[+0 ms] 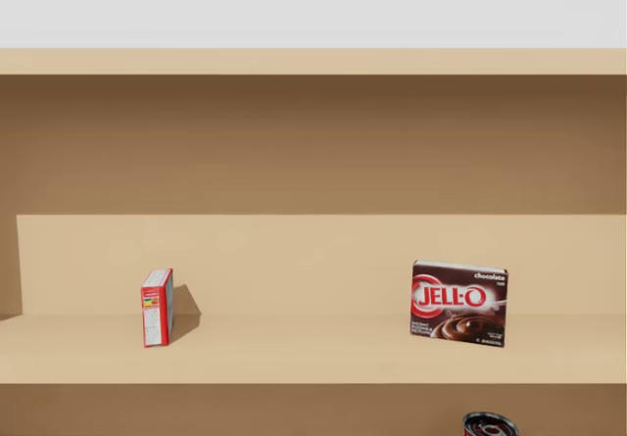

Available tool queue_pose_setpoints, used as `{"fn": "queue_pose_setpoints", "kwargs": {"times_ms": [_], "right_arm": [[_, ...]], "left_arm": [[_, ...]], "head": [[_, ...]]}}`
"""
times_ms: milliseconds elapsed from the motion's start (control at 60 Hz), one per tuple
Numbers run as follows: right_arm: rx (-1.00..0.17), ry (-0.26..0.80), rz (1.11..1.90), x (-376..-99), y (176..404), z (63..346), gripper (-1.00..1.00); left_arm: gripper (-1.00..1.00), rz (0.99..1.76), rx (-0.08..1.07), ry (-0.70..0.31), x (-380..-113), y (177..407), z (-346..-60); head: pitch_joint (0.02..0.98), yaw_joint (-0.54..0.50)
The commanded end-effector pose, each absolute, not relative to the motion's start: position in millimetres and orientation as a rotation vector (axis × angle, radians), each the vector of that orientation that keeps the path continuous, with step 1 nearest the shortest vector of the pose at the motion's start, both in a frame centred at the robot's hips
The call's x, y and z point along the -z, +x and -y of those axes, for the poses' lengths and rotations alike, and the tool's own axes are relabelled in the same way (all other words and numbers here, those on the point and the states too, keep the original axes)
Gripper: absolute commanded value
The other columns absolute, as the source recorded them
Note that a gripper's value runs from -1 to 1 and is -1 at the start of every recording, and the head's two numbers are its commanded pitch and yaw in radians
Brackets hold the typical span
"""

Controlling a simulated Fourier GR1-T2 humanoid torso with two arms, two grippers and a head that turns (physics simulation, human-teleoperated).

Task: Look through the shelves, find the red soup can, and take it.

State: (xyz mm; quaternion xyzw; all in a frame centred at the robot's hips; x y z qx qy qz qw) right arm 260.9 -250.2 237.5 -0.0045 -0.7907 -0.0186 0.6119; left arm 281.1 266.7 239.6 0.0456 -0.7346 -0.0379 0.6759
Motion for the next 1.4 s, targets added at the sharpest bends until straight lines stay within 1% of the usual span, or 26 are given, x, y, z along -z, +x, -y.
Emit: {"fn": "queue_pose_setpoints", "kwargs": {"times_ms": [17, 83, 100, 133, 167, 200, 267, 300, 317, 383, 450, 483, 500, 600, 633, 767, 817, 867, 983, 1067, 1150, 1267, 1283, 1350, 1400], "right_arm": [[0.099, 0.005, 1.812, -238.5, 257.4, 249.3, -1.00], [0.087, 0.017, 1.821, -239.7, 256.5, 250.2, -1.00], [0.061, 0.086, 1.796, -240.7, 256.0, 250.6, -1.00], [0.020, 0.123, 1.782, -240.4, 256.6, 252.0, -1.00], [0.027, 0.080, 1.789, -240.2, 256.6, 252.4, -1.00], [0.044, 0.095, 1.785, -240.2, 257.4, 253.4, -1.00], [0.064, 0.043, 1.815, -240.8, 258.6, 254.0, -1.00], [0.066, 0.042, 1.818, -240.9, 258.8, 254.3, -1.00], [0.064, 0.046, 1.814, -240.8, 258.8, 254.1, -1.00], [0.062, 0.036, 1.813, -240.3, 259.3, 253.9, -1.00], [0.056, 0.031, 1.813, -239.8, 260.1, 253.7, -1.00], [0.056, 0.026, 1.814, -239.6, 260.4, 253.8, -1.00], [0.055, 0.016, 1.817, -239.5, 260.5, 253.9, -1.00], [0.050, 0.005, 1.821, -239.1, 260.8, 254.6, -1.00], [0.048, -0.010, 1.825, -238.8, 261.1, 254.9, -1.00], [0.052, -0.045, 1.839, -238.4, 261.9, 255.1, -1.00], [0.063, -0.047, 1.829, -238.5, 261.9, 254.7, -1.00], [0.060, -0.030, 1.799, -239.1, 261.7, 254.1, -1.00], [0.049, -0.011, 1.799, -238.3, 261.0, 251.4, -1.00], [0.043, 0.003, 1.781, -238.0, 261.0, 249.7, -1.00], [0.046, 0.058, 1.756, -241.7, 260.1, 247.5, -1.00], [0.024, 0.068, 1.741, -249.3, 260.1, 242.3, -1.00], [0.008, 0.050, 1.739, -252.2, 261.8, 241.0, -1.00], [-0.008, 0.073, 1.715, -256.6, 265.5, 238.7, -1.00], [-0.029, 0.055, 1.698, -258.5, 270.9, 236.9, -1.00]], "left_arm": [[-1.00, 1.654, 0.084, 0.103, -240.0, 281.0, -267.6], [-1.00, 1.654, 0.084, 0.103, -240.1, 281.0, -267.7], [-1.00, 1.654, 0.084, 0.104, -240.2, 281.0, -267.9], [-1.00, 1.654, 0.083, 0.104, -240.3, 281.0, -268.1], [-1.00, 1.654, 0.082, 0.104, -240.3, 281.0, -268.3], [-1.00, 1.654, 0.081, 0.102, -240.5, 281.0, -268.5], [-1.00, 1.654, 0.081, 0.097, -240.7, 281.0, -268.7], [-1.00, 1.654, 0.081, 0.097, -240.8, 281.0, -268.8], [-1.00, 1.654, 0.082, 0.098, -240.9, 280.9, -268.9], [-1.00, 1.655, 0.082, 0.097, -241.1, 280.9, -269.1], [-1.00, 1.654, 0.085, 0.093, -241.0, 281.0, -268.9], [-1.00, 1.654, 0.086, 0.093, -241.0, 280.9, -268.6], [-1.00, 1.654, 0.089, 0.092, -241.0, 280.8, -268.1], [-1.00, 1.653, 0.099, 0.090, -240.5, 280.4, -266.4], [-1.00, 1.653, 0.103, 0.088, -240.3, 280.2, -265.4], [-1.00, 1.652, 0.112, 0.086, -239.6, 280.2, -263.8], [-1.00, 1.652, 0.114, 0.083, -239.6, 280.1, -263.5], [-1.00, 1.652, 0.115, 0.083, -239.3, 280.2, -263.3], [-1.00, 1.651, 0.115, 0.080, -239.1, 280.2, -263.0], [-1.00, 1.652, 0.114, 0.078, -239.2, 279.9, -262.6], [-1.00, 1.651, 0.115, 0.077, -239.0, 280.0, -262.9], [-1.00, 1.648, 0.110, 0.078, -238.8, 279.7, -263.3], [-1.00, 1.648, 0.109, 0.077, -238.8, 279.6, -263.3], [-1.00, 1.648, 0.110, 0.076, -238.9, 279.7, -263.2], [-1.00, 1.647, 0.111, 0.075, -238.8, 279.8, -263.2]], "head": [[0.093, 0.00], [0.099, 0.00], [0.106, 0.00], [0.117, 0.00], [0.126, 0.00], [0.146, 0.00], [0.182, -0.01], [0.199, -0.01], [0.226, -0.02], [0.257, -0.03], [0.316, -0.07], [0.330, -0.08], [0.349, -0.10], [0.398, -0.15], [0.425, -0.19], [0.491, -0.27], [0.512, -0.29], [0.518, -0.30], [0.524, -0.31], [0.524, -0.31], [0.524, -0.29], [0.522, -0.28], [0.521, -0.28], [0.520, -0.28], [0.519, -0.28]]}}
